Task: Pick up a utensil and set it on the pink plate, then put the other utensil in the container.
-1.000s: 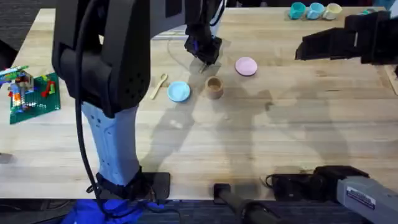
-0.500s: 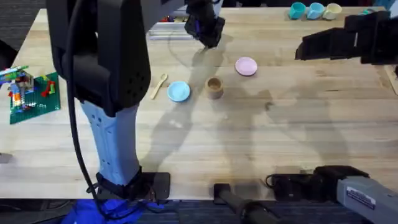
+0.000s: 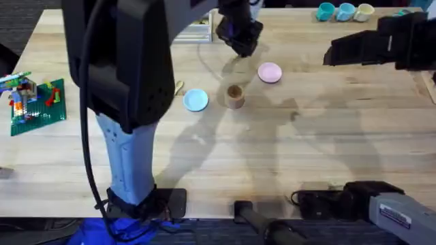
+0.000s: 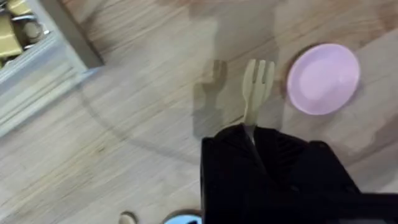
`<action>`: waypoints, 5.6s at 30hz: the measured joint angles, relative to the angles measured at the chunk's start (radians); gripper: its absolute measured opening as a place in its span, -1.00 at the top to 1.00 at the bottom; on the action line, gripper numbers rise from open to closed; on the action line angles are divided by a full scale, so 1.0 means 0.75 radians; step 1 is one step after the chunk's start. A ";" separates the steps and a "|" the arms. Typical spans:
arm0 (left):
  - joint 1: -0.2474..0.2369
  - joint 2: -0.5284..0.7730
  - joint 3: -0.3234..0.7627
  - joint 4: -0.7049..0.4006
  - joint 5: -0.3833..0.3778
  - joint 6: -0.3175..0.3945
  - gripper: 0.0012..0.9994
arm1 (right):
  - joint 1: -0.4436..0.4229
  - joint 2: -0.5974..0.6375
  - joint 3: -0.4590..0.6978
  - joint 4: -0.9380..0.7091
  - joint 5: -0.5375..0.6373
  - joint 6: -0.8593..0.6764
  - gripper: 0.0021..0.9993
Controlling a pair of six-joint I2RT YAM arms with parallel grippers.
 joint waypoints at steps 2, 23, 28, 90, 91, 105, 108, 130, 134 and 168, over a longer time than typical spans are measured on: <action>-0.031 0.000 0.000 0.001 0.001 -0.002 0.92 | 0.000 0.001 0.000 0.000 0.000 0.000 -1.00; -0.206 0.000 0.000 0.209 0.040 -0.074 0.92 | 0.000 0.000 0.000 0.000 0.000 0.000 -0.99; -0.201 0.000 0.000 0.238 0.041 -0.093 0.92 | 0.000 0.000 0.000 0.000 0.000 0.000 -1.00; -0.200 0.185 0.099 0.187 0.104 -0.107 0.31 | 0.000 0.033 0.000 -0.001 0.001 0.000 -1.00; -0.198 0.185 0.112 0.186 0.104 -0.107 0.30 | 0.000 0.043 0.000 -0.001 0.001 0.000 -0.99; -0.102 0.185 0.257 0.117 0.104 -0.107 -0.28 | 0.000 0.064 0.000 0.000 0.001 0.000 -1.00; -0.075 0.185 0.260 0.110 0.104 -0.105 -0.69 | 0.000 0.064 0.000 0.000 0.001 0.000 -1.00; 0.106 0.185 0.483 -0.290 0.104 -0.107 -0.99 | 0.000 0.064 0.000 0.010 0.001 0.000 -1.00; 0.149 0.184 0.531 -0.392 0.104 -0.105 -0.99 | 0.000 0.064 0.000 0.010 0.000 -0.008 -1.00; 0.481 -0.440 0.037 -0.424 0.175 0.047 -0.99 | 0.000 0.064 0.001 0.089 -0.188 -0.707 -1.00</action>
